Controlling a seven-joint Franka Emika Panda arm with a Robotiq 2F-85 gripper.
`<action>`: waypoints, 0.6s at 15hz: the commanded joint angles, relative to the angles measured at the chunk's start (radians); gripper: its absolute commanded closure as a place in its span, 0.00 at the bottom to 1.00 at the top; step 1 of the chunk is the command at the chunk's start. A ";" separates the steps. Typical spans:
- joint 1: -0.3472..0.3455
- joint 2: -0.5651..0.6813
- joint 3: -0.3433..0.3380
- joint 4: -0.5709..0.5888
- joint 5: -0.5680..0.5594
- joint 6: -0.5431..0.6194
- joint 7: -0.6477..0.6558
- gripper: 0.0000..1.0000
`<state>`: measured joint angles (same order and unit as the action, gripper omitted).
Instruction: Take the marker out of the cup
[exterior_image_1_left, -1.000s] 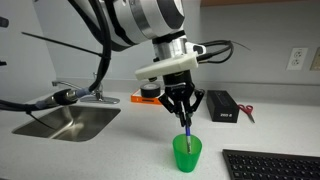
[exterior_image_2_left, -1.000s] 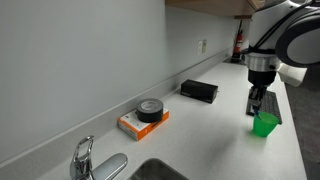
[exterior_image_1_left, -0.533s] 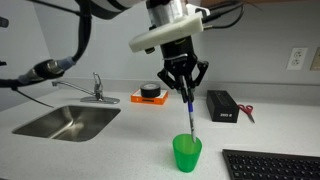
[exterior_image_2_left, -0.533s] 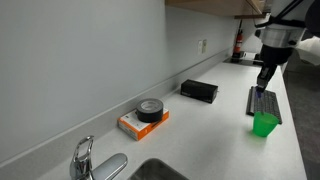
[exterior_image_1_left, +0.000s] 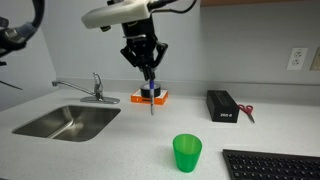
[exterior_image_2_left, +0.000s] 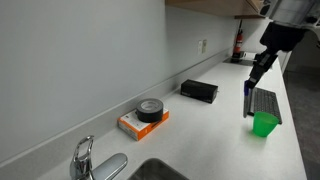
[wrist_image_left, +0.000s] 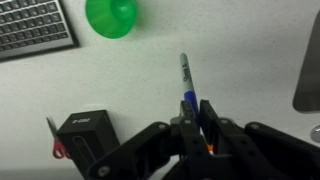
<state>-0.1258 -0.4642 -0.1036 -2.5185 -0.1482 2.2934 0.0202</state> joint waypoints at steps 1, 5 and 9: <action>0.076 0.106 0.051 -0.023 0.107 0.095 0.040 0.97; 0.121 0.288 0.069 0.042 0.190 0.049 0.006 0.97; 0.095 0.441 0.063 0.143 0.179 0.053 0.045 0.97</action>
<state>-0.0134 -0.1382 -0.0330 -2.4808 0.0200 2.3580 0.0464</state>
